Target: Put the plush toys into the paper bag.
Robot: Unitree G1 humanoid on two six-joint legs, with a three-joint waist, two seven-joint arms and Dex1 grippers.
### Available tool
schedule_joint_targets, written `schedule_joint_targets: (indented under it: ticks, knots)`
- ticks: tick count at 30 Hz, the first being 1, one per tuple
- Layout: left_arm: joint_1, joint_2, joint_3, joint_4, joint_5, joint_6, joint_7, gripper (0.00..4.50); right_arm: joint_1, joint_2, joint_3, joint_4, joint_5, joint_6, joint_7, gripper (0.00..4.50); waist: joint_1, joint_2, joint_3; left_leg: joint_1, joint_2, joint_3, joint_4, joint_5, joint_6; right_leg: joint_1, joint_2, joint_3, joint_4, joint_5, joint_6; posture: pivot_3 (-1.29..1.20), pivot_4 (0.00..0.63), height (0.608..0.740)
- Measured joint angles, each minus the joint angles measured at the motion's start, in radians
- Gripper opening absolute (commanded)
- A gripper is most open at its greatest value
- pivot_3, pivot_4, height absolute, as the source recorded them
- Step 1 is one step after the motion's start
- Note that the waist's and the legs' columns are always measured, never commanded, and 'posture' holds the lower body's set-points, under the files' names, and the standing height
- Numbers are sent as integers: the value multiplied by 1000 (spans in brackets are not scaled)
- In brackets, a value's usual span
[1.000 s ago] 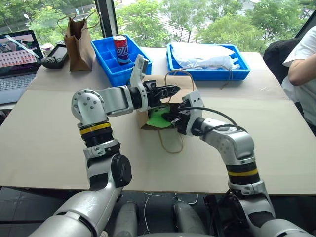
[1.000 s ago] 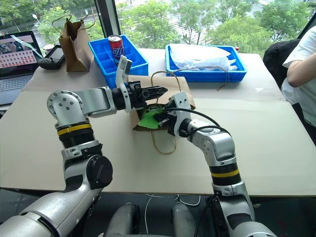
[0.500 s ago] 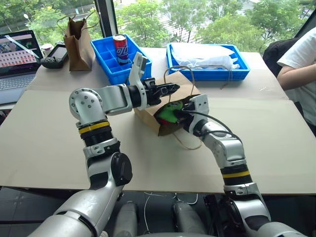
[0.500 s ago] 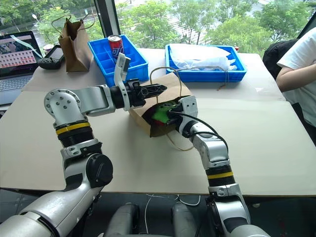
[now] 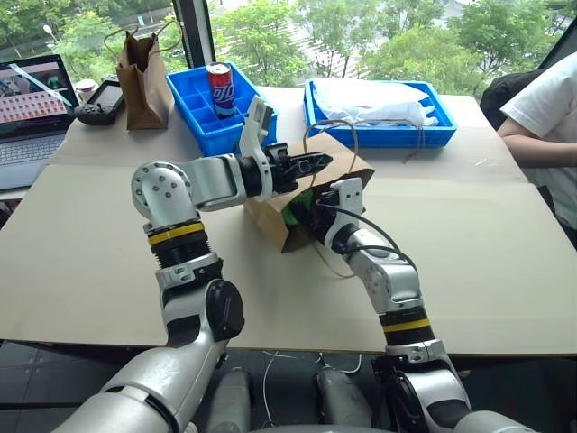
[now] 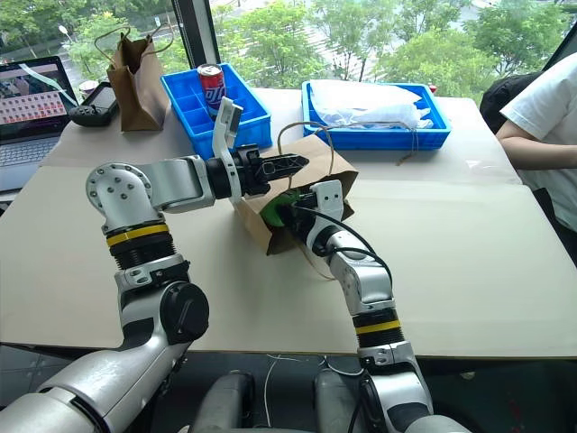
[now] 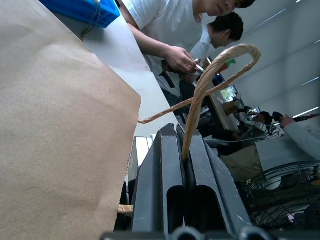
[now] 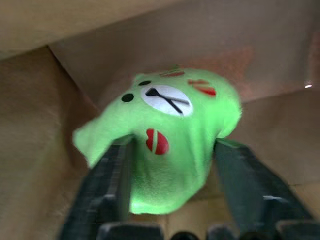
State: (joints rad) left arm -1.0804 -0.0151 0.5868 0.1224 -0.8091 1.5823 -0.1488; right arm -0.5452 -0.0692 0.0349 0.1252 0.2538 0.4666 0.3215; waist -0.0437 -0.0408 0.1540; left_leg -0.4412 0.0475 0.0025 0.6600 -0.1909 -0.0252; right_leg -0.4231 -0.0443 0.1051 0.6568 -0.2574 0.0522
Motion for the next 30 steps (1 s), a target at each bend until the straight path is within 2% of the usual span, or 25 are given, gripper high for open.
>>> schedule_joint_targets:
  ticks: [1,2,7,12,15,17,19,21,25,30]
  knots:
    - [1,-1,0,0,0,-6,0,0,2,-18,4,-18,-5,11,4,4409,0,0,0,0,0,0,0,0,0,0,0,0,0,0,0,0,150,715]
    - [2,-1,0,0,0,-11,0,0,10,-47,12,-50,-10,34,9,4461,0,0,0,0,0,0,0,0,0,0,0,0,0,0,0,0,150,715]
    - [2,18,-1,5,0,-29,-2,0,104,-144,21,-263,24,224,40,4461,0,0,0,0,0,0,-1,0,0,0,0,0,0,0,0,0,150,715]
    - [2,31,-19,22,0,-43,-13,0,169,-222,-65,-528,190,442,76,4461,0,0,0,0,0,0,-1,0,0,1,0,0,0,0,0,0,150,715]
    - [2,38,-25,33,0,-58,-19,0,213,-312,-115,-652,273,532,111,4461,1,0,0,0,0,0,-1,0,0,1,0,0,-1,0,0,0,150,715]
    - [2,49,-30,40,0,-62,-21,0,269,-423,-116,-712,282,568,141,4461,4,0,0,0,0,0,-1,0,0,1,0,-1,-2,0,0,0,150,715]
    - [2,56,-33,44,0,-72,-23,0,320,-470,-104,-733,277,578,151,4461,4,0,0,0,0,0,-1,0,0,1,0,0,-2,0,0,0,150,715]
    - [2,53,-47,45,-1,-75,-29,0,368,-462,-67,-737,260,575,139,4461,2,0,0,0,0,0,-1,0,0,1,0,0,-1,0,0,0,150,715]
    - [2,54,-64,48,-4,-77,-32,0,425,-339,-99,-731,281,573,72,4461,-1,0,0,0,-1,-1,0,0,0,1,1,1,-1,0,0,0,150,715]
    - [2,70,-62,48,-6,-78,-32,0,446,-372,-65,-725,251,514,86,4461,1,0,0,0,-1,-1,0,0,0,1,1,0,-1,0,0,0,150,715]
